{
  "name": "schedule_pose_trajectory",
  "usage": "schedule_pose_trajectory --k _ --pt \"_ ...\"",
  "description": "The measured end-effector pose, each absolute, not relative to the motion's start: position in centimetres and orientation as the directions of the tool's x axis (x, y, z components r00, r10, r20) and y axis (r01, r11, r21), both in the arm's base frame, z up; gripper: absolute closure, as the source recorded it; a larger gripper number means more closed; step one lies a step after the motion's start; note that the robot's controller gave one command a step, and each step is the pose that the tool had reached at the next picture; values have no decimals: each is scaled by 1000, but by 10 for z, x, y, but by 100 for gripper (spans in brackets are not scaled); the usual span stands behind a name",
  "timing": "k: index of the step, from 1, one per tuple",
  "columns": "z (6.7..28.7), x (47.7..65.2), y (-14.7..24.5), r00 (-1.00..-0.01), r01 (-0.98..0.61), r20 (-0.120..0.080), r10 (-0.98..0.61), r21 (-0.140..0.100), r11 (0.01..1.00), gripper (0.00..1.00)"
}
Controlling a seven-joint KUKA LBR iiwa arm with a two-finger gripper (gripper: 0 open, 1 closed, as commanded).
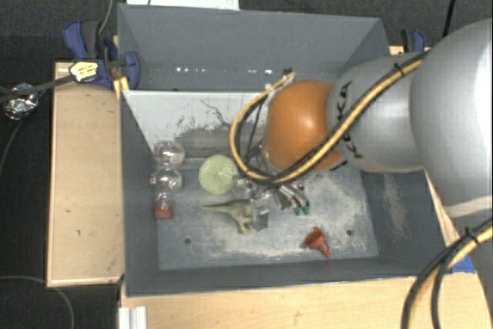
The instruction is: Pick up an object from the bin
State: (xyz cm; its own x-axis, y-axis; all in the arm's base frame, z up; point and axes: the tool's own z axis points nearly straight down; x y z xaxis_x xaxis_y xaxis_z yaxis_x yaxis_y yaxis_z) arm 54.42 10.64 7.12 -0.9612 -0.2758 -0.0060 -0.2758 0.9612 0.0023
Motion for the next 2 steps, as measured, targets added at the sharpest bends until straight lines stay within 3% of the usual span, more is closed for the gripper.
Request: schedule_pose_trajectory --k 1,2 --pt "71 544 106 -961 -276 -6 -276 2 961 100" --pt "72 566 34 -821 -571 -13 -571 -4 821 100"
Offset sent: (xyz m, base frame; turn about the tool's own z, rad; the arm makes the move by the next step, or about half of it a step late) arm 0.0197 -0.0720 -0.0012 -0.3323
